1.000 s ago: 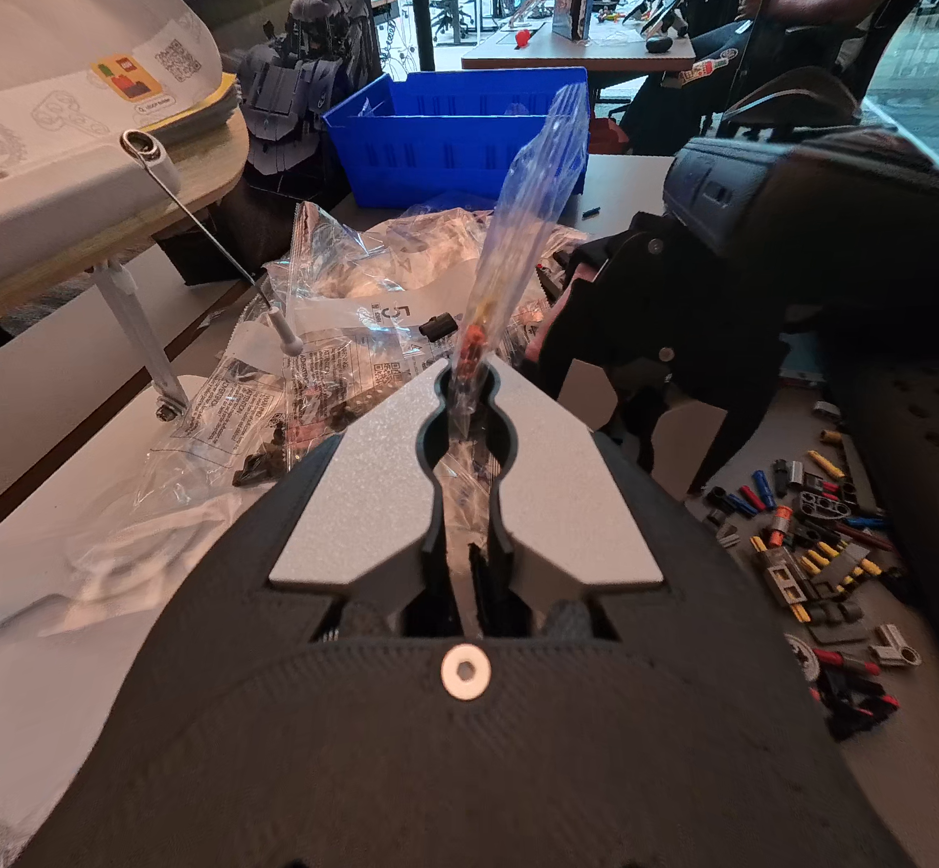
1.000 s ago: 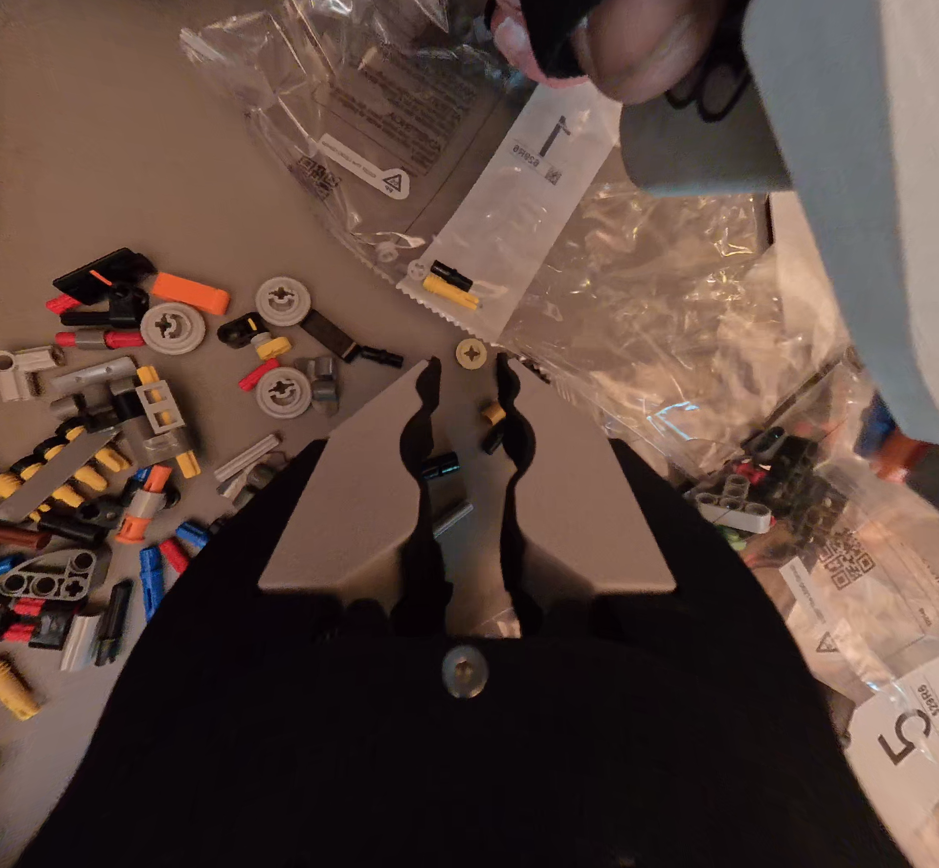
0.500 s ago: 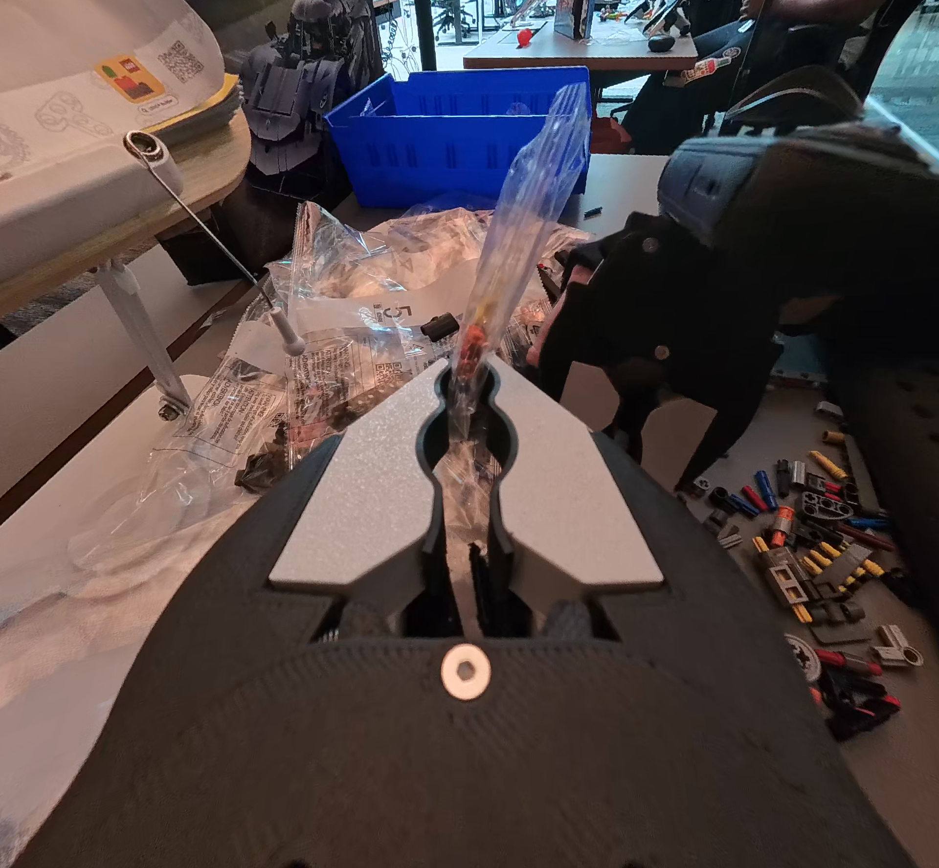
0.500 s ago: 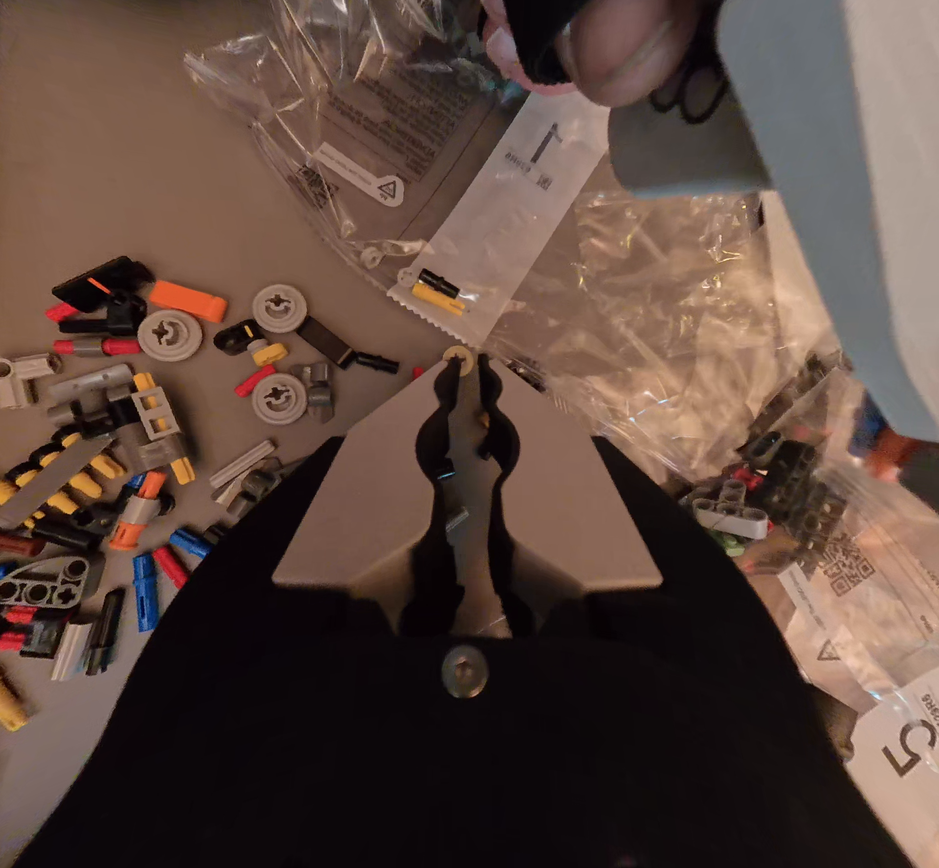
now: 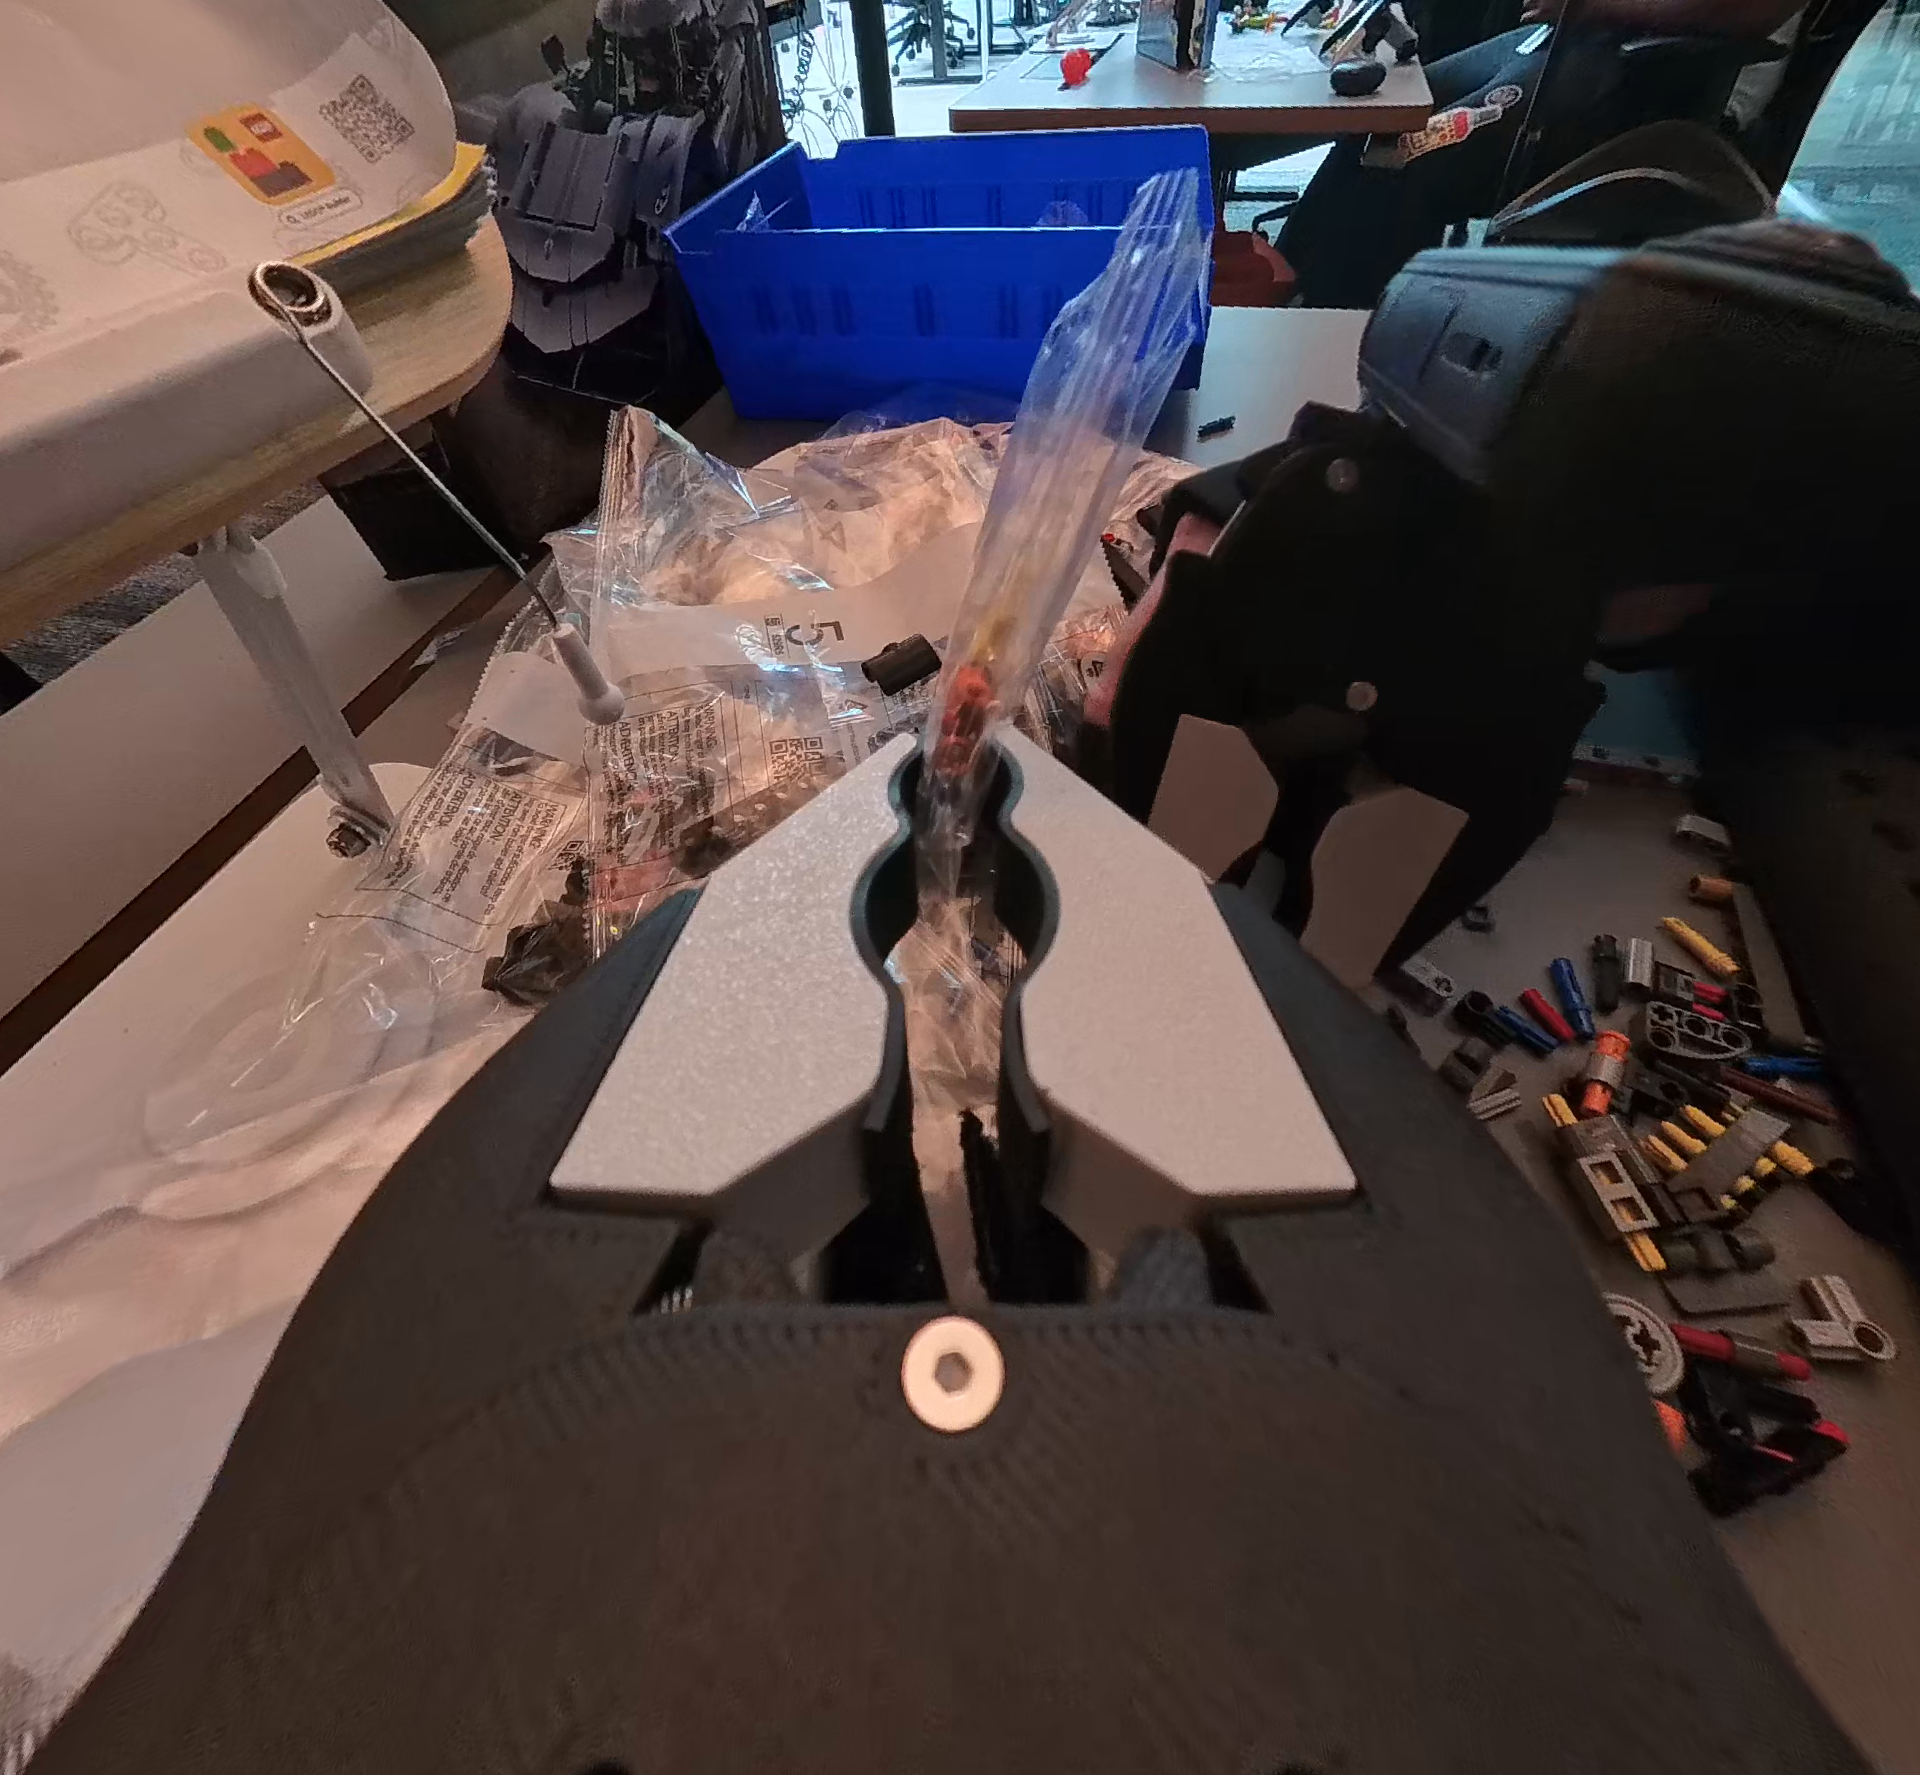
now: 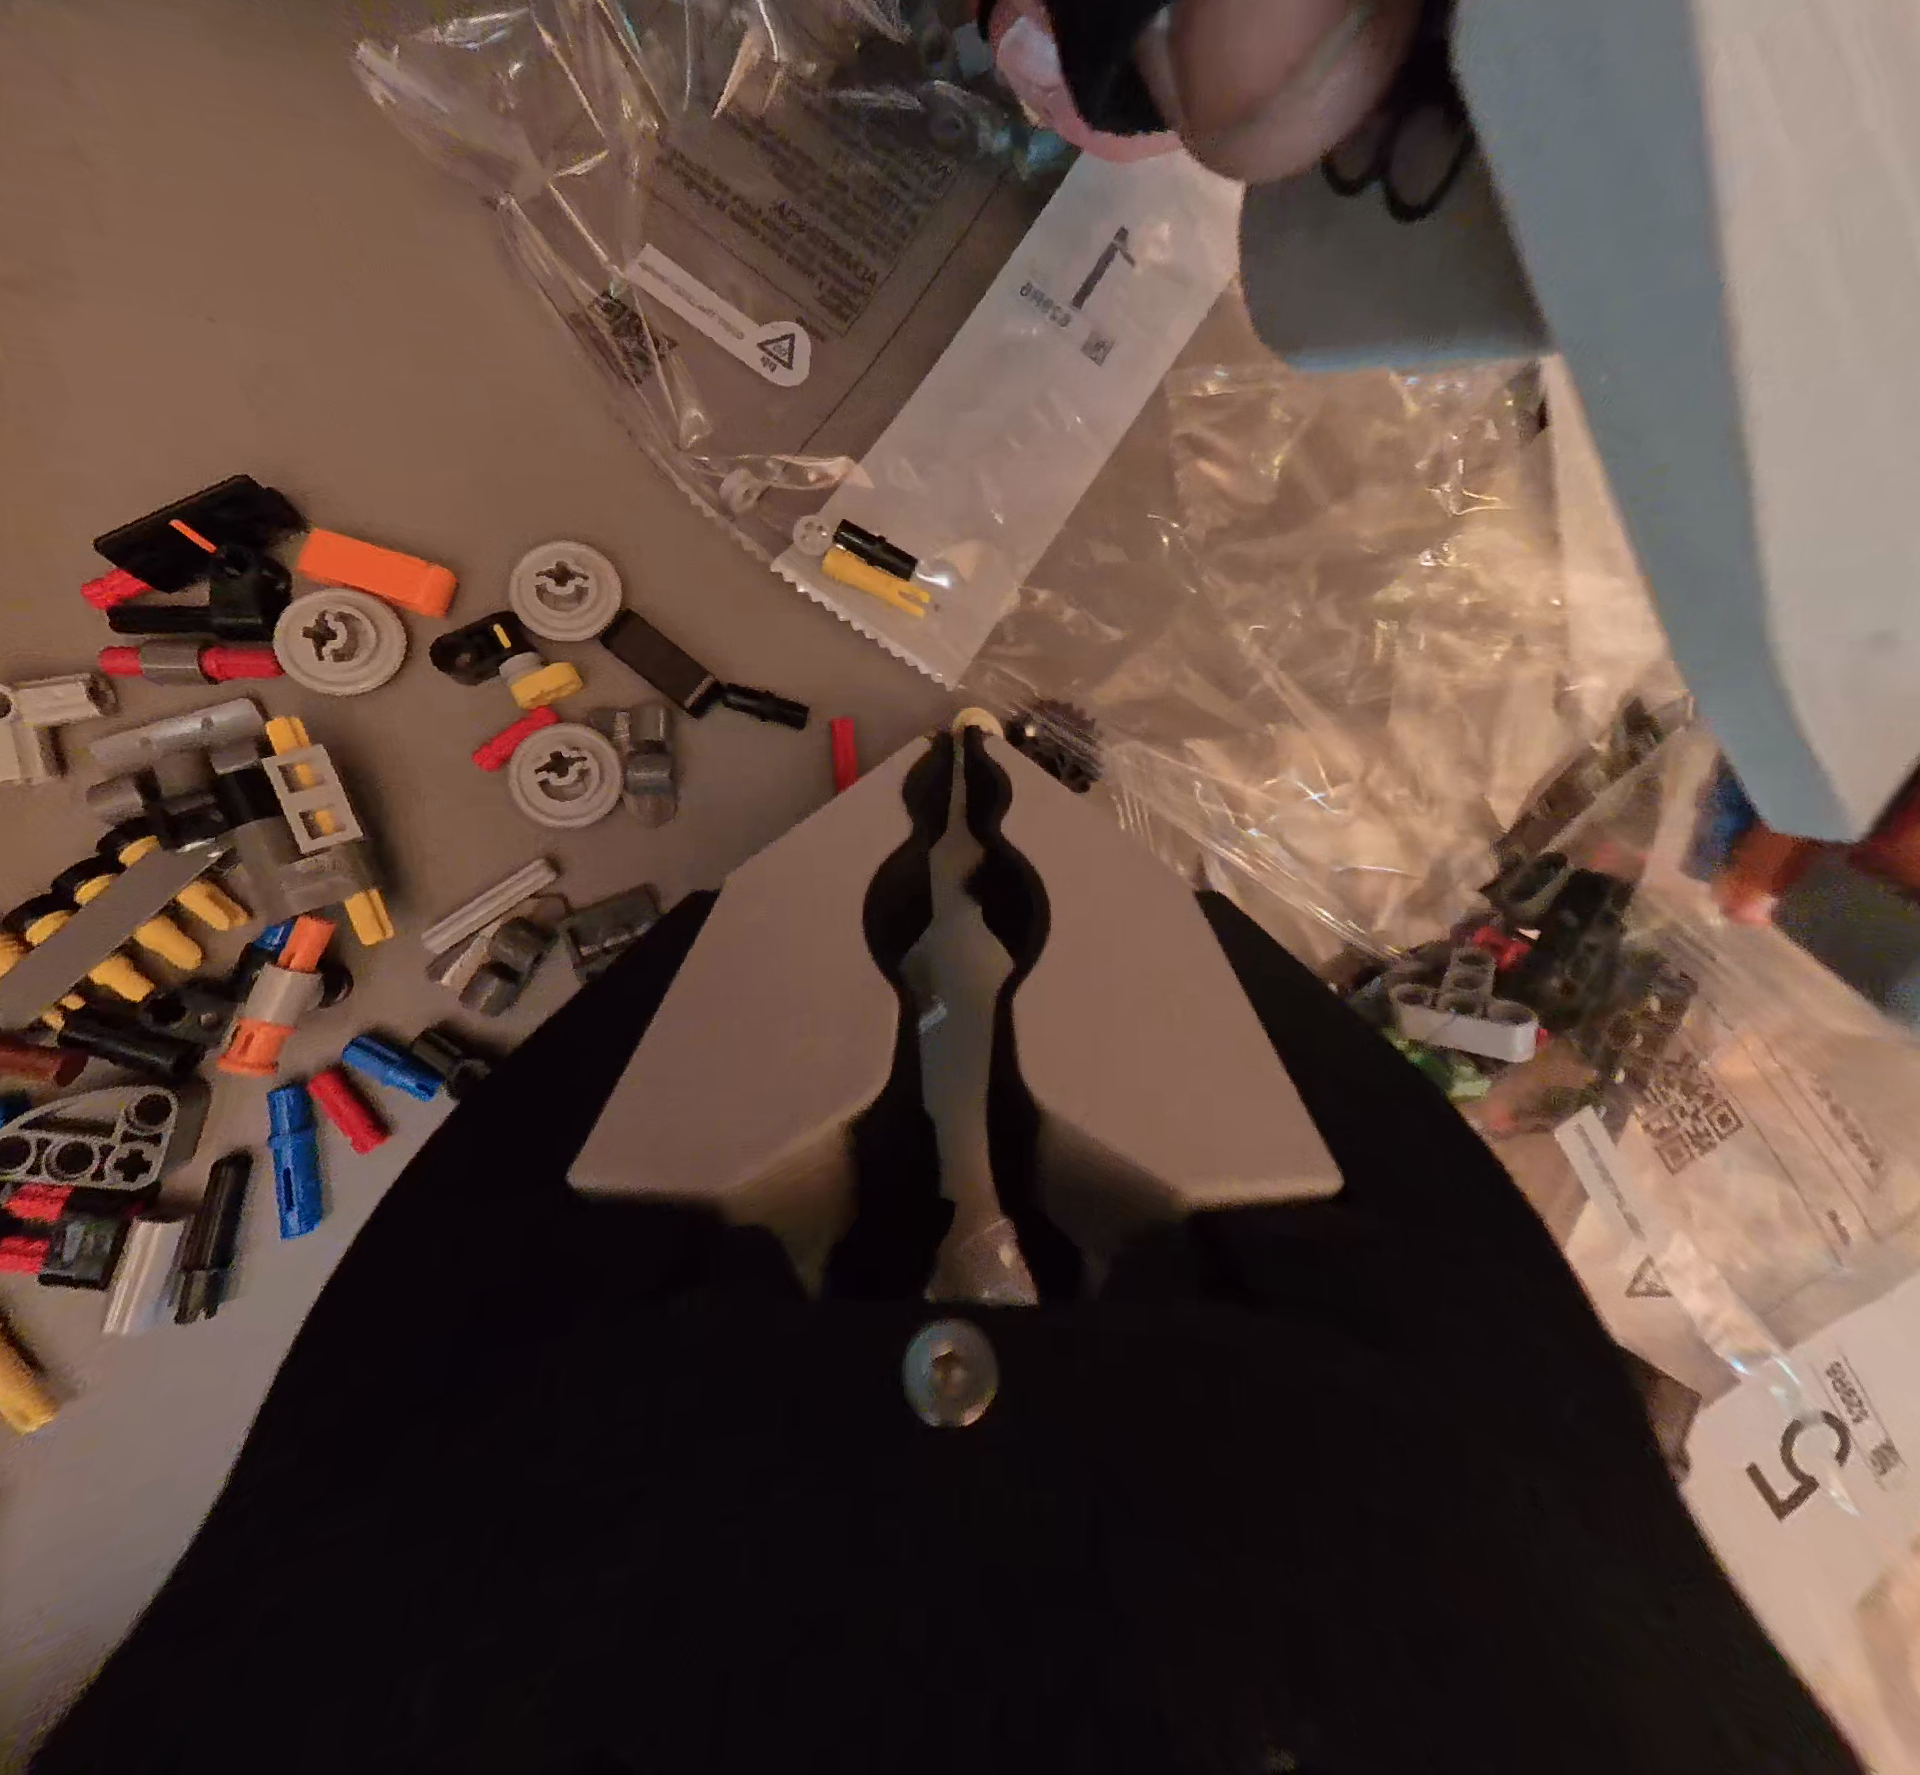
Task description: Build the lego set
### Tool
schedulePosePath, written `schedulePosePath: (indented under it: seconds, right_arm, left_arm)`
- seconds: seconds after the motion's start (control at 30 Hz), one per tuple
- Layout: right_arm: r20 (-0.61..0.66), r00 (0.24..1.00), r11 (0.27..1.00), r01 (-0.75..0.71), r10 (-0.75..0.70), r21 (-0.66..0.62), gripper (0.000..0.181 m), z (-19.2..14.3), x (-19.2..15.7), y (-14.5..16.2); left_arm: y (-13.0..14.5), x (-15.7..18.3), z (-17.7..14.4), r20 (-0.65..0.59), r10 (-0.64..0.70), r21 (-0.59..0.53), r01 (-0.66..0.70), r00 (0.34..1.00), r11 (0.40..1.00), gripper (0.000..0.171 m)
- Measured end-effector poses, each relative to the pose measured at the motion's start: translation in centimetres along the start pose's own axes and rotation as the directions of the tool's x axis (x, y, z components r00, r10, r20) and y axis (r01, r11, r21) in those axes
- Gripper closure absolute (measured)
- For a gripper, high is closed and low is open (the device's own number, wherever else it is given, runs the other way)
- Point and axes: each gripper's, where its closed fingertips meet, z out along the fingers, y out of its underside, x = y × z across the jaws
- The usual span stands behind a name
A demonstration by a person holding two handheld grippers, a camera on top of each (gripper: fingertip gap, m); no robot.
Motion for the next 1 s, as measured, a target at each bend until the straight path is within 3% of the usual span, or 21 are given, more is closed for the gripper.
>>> schedulePosePath:
  seconds: [0.27, 0.37, 0.5, 0.7, 1.0]
  right_arm:
    - [0.009, 1.000, 1.000, 0.021, -0.021, -0.001, 0.181, -1.6, -0.2, 0.3]
    - [-0.042, 0.999, 0.995, 0.007, -0.003, 0.097, 0.181, -4.0, 1.1, -0.8]
    - [-0.144, 0.986, 0.968, -0.044, 0.081, 0.247, 0.181, -8.0, 3.8, -1.7]
    - [-0.237, 0.959, 0.927, -0.060, 0.157, 0.370, 0.181, -11.3, 6.0, -2.3]
    - [-0.226, 0.966, 0.941, -0.042, 0.124, 0.336, 0.181, -9.7, 5.3, -2.4]
  left_arm:
    - [-0.1, 0.0, -0.1, 0.003, 0.004, 0.001, -0.004, 1.000, 1.000, 0.167]
    - [0.0, -0.1, -0.2, 0.007, 0.006, -0.004, -0.006, 1.000, 1.000, 0.166]
    - [1.3, -1.1, -0.9, 0.059, -0.010, -0.104, 0.016, 0.998, 0.994, 0.166]
    - [0.9, -0.4, -1.2, 0.004, -0.025, -0.064, 0.025, 1.000, 0.998, 0.166]
    - [1.5, 0.4, -0.6, -0.049, -0.038, -0.068, 0.034, 0.998, 0.997, 0.166]
